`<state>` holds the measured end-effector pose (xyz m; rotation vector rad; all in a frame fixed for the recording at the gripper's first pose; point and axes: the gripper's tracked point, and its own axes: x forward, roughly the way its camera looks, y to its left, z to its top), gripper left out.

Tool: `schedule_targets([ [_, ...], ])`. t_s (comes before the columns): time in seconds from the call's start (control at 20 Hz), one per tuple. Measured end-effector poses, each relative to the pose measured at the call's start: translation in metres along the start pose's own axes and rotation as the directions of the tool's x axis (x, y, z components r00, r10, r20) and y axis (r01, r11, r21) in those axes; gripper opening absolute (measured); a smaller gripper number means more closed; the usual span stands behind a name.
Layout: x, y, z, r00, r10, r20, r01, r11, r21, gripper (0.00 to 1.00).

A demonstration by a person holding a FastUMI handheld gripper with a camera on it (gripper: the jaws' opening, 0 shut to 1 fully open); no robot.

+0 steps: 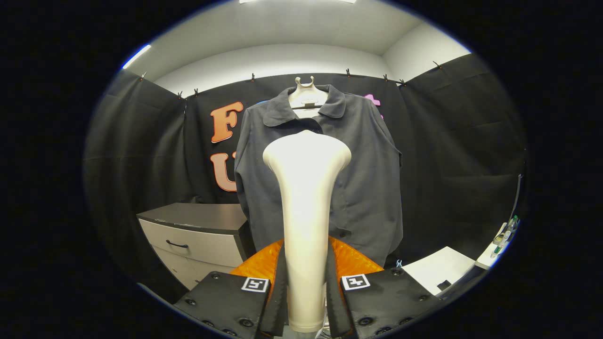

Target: Iron the clothes twice with a garment steamer, once on the left side and once on the right side.

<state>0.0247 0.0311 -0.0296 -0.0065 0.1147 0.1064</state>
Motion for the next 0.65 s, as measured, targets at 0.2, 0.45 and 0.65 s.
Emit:
schedule_targets([
  [0.2,-0.002,0.009,0.003,1.0,-0.006,0.021,0.006,1.0,-0.007,0.42],
  [0.45,-0.003,0.014,0.003,1.0,-0.009,0.025,0.009,1.0,-0.004,0.43],
  [0.65,-0.003,0.013,0.003,1.0,-0.016,0.024,0.016,1.0,0.004,0.42],
])
